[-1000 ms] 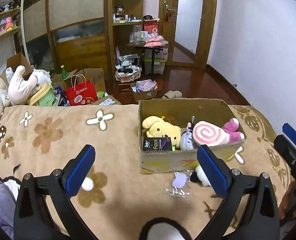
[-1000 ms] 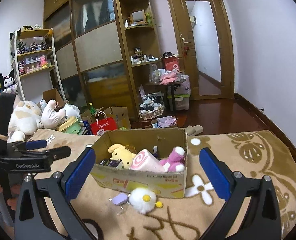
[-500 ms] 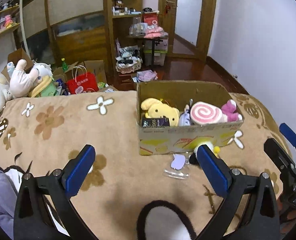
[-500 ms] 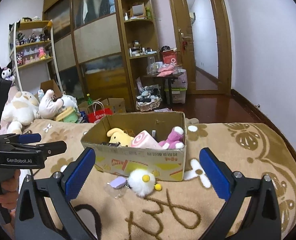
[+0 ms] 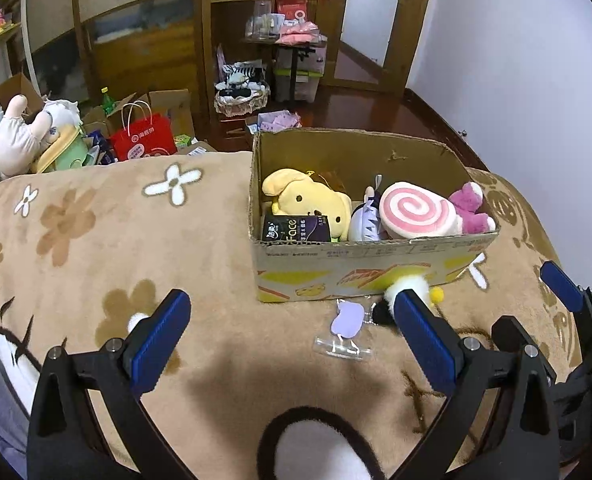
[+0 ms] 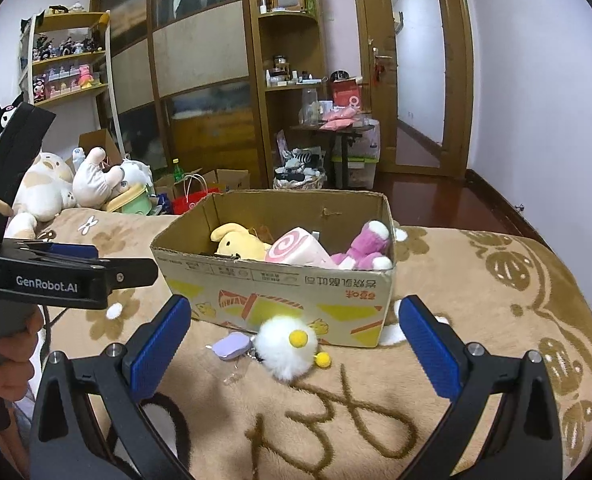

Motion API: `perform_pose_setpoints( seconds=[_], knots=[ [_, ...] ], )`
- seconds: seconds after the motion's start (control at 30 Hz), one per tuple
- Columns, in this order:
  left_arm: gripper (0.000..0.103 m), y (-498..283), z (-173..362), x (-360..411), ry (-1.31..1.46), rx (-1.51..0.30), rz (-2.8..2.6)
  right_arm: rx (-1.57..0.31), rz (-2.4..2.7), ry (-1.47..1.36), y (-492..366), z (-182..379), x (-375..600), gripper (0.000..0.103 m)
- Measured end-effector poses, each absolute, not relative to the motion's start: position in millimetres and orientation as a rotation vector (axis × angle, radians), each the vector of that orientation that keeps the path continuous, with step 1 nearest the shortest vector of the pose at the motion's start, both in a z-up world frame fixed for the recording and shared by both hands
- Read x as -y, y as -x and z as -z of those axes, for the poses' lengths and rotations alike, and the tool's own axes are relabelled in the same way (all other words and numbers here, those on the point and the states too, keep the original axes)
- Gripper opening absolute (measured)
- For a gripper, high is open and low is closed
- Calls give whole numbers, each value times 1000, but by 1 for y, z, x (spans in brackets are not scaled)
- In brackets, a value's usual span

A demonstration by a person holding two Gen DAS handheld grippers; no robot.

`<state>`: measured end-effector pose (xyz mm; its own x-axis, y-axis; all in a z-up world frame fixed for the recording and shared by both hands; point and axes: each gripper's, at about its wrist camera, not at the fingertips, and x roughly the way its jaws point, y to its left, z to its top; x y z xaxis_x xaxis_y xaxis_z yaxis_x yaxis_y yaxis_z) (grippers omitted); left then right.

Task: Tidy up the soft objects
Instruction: 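Move left gripper to clear bag with lilac sponge while right gripper approaches white pom-pom, then close left gripper on clear bag while right gripper grasps white pom-pom keychain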

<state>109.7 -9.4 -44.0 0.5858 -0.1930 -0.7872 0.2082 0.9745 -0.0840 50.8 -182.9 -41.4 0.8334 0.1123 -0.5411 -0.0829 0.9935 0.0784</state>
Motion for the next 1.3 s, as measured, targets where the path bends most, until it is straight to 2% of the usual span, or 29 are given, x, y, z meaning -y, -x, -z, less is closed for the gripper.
perform_pose_setpoints(
  seconds=[0.53, 1.03, 1.17, 1.23, 1.3],
  knots=[
    [100, -145, 89, 30, -19, -1044, 249, -696, -100, -92, -90, 83, 191, 103],
    [100, -169, 139, 52, -9, -1216, 336, -882, -137, -100, -126, 135, 195, 103],
    [100, -173, 147, 56, 5, -1261, 389, -936, -162, -67, -131, 149, 189, 96],
    [100, -175, 150, 58, 4, -1271, 403, -951, -174, -48, -134, 155, 185, 85],
    [100, -177, 153, 61, -7, -1282, 414, -950, -181, -29, -136, 157, 177, 82]
  ],
)
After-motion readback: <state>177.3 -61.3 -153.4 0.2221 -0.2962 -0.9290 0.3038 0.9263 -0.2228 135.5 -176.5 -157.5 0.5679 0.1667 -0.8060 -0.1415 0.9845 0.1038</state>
